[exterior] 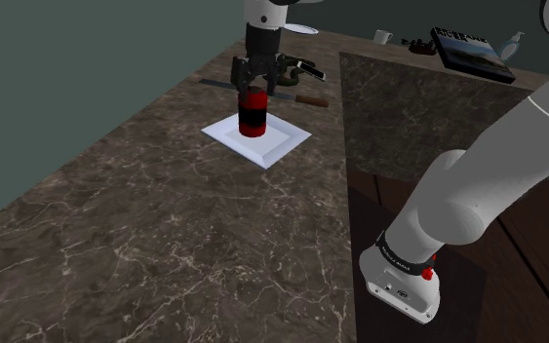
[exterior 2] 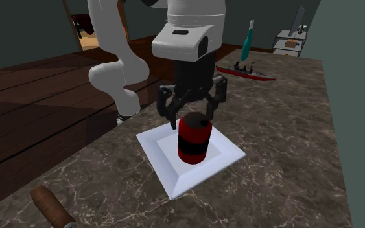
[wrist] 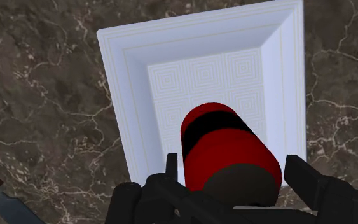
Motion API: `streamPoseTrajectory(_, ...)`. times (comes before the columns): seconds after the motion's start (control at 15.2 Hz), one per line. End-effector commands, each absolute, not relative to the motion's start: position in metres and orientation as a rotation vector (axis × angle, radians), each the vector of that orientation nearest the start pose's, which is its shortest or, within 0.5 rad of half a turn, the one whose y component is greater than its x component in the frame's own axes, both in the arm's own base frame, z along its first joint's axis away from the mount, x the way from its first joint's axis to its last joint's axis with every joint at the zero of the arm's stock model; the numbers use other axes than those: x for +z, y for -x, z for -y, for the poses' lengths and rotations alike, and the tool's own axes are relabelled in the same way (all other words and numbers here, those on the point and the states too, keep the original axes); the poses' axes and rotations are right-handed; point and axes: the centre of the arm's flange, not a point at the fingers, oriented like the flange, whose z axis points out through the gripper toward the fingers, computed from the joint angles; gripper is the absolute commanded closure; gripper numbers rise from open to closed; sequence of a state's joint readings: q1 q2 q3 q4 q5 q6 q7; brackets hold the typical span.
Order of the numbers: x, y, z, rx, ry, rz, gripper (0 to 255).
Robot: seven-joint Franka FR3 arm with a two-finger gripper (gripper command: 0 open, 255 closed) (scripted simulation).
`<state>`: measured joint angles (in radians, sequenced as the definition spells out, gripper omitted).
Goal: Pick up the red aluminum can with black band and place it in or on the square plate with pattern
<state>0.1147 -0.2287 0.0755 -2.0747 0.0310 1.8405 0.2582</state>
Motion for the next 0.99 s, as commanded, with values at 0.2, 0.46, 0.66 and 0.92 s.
streamPoseTrajectory(0.2, 0.540, -0.479, -0.097, 0.014, 3.128, -0.122, 0)
streamPoseTrajectory(0.46, 0.577, -0.479, -0.096, 0.014, 3.128, -0.122, 0)
streamPoseTrajectory(0.66, 0.577, -0.479, -0.096, 0.014, 3.128, -0.122, 0)
streamPoseTrajectory(0.92, 0.577, -0.479, -0.096, 0.014, 3.128, -0.122, 0)
